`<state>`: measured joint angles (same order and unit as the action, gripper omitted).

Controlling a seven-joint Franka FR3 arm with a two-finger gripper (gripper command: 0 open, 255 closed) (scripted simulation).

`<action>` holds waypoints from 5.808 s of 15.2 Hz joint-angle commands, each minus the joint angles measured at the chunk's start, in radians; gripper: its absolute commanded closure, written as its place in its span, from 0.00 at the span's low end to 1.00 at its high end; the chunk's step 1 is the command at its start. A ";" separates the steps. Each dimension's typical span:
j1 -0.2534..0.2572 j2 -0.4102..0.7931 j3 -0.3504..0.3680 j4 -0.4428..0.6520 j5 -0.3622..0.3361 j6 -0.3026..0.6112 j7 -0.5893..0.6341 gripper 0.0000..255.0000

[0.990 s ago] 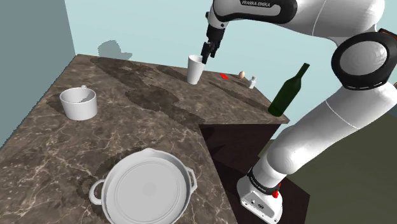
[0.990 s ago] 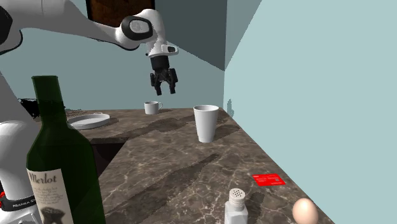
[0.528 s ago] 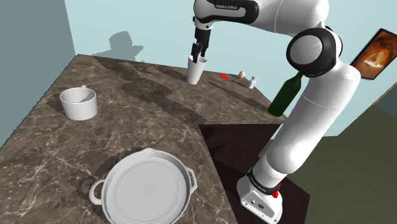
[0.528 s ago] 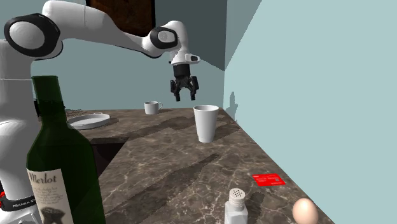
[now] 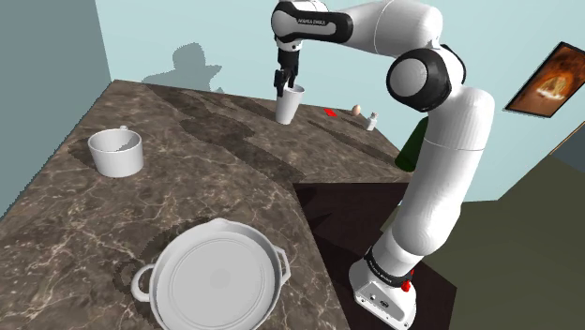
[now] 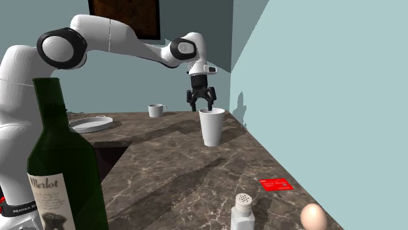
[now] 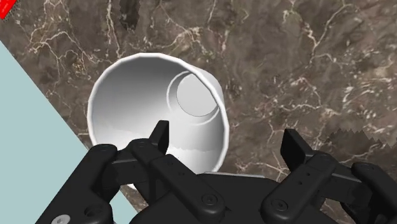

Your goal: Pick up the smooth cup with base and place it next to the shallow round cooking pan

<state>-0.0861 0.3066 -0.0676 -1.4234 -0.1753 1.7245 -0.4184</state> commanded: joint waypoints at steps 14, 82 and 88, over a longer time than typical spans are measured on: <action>-0.006 -0.001 -0.003 -0.062 -0.002 0.062 0.002 1.00; 0.300 -0.896 0.425 -0.485 0.222 -0.497 0.639 1.00; 0.326 -0.913 0.532 -0.423 0.306 -0.568 0.780 1.00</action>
<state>0.2367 -0.6074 0.4447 -1.8564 0.1165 1.1635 0.3354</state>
